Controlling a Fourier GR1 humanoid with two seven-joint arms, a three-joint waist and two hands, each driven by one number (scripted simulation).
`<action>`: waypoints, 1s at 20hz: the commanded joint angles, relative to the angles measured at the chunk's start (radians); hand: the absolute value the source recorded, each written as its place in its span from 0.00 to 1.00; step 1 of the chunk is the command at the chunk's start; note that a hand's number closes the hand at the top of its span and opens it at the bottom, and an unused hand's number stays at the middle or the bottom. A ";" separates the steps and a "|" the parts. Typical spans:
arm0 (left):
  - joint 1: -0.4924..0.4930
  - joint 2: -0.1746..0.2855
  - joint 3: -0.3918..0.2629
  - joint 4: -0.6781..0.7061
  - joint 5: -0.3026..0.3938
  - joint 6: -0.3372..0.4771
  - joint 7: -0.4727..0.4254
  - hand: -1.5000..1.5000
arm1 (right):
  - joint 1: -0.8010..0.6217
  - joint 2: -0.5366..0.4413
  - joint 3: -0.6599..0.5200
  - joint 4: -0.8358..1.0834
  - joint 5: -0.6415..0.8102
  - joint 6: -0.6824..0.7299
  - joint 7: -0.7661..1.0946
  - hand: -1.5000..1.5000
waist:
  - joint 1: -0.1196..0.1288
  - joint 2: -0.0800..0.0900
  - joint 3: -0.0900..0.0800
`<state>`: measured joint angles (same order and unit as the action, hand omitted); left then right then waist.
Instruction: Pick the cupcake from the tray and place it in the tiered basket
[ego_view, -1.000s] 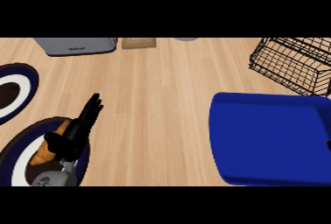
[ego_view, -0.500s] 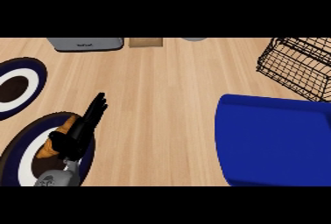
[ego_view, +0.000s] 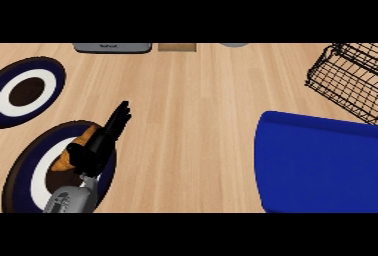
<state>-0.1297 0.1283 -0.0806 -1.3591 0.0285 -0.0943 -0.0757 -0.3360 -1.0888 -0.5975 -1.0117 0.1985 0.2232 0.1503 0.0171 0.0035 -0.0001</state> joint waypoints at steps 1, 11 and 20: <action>0.026 -0.025 -0.032 -0.031 -0.039 0.027 -0.004 0.50 | -0.178 -0.013 0.104 0.068 0.028 -0.009 0.071 1.00 | 0.012 0.001 0.000; -0.024 -0.010 0.000 0.015 -0.008 -0.021 -0.011 0.50 | -0.584 0.082 0.300 0.339 0.157 -0.061 0.132 1.00 | 0.042 0.010 0.000; -0.052 -0.031 -0.010 0.004 -0.012 -0.016 0.031 0.50 | -0.749 0.152 0.334 0.614 0.247 -0.115 0.036 1.00 | 0.049 0.015 0.002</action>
<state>-0.1883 0.1022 -0.0850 -1.3149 0.0102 -0.1101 -0.0836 -1.0191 -0.9659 -0.2737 -0.4940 0.4176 0.1316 0.2144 0.0625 0.0190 0.0013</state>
